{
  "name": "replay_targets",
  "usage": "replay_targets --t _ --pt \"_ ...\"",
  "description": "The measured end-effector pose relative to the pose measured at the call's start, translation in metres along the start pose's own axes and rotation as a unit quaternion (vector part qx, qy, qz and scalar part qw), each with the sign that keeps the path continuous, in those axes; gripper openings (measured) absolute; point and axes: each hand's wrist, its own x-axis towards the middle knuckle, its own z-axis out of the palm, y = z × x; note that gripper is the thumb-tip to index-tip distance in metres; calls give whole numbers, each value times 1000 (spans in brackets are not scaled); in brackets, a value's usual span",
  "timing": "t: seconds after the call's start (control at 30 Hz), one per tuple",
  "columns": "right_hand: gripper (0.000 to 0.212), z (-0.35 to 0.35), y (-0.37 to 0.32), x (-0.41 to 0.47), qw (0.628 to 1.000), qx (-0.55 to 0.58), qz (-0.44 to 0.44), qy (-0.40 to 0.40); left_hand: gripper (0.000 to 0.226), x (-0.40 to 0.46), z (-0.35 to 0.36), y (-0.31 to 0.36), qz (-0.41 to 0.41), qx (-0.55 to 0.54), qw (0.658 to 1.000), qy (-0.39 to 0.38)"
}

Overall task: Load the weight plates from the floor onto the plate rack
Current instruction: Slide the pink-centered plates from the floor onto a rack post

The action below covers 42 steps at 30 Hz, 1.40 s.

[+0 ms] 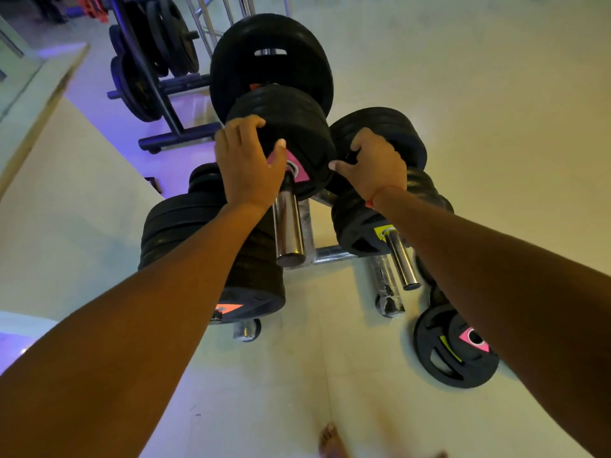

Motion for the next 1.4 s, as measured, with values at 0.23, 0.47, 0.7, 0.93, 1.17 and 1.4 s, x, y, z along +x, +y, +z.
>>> replay_targets --t 0.23,0.47,0.7,0.93,1.17,1.4 --pt "42 -83 108 -33 998 14 51 19 31 -15 47 145 151 -82 980 -99" --pt "36 -153 312 -85 983 53 173 20 22 -122 163 325 222 -143 923 -280" --pt "31 -125 516 -137 955 90 264 -103 24 -273 308 408 86 -111 885 -443" --pt "44 8 665 -205 906 105 343 -225 45 -433 443 359 -24 -39 807 -589" --pt "65 181 803 -248 872 74 417 -245 62 -573 603 282 -132 -10 757 -640" --pt "71 288 898 -266 842 66 501 -187 73 -658 703 231 -255 15 736 -626"
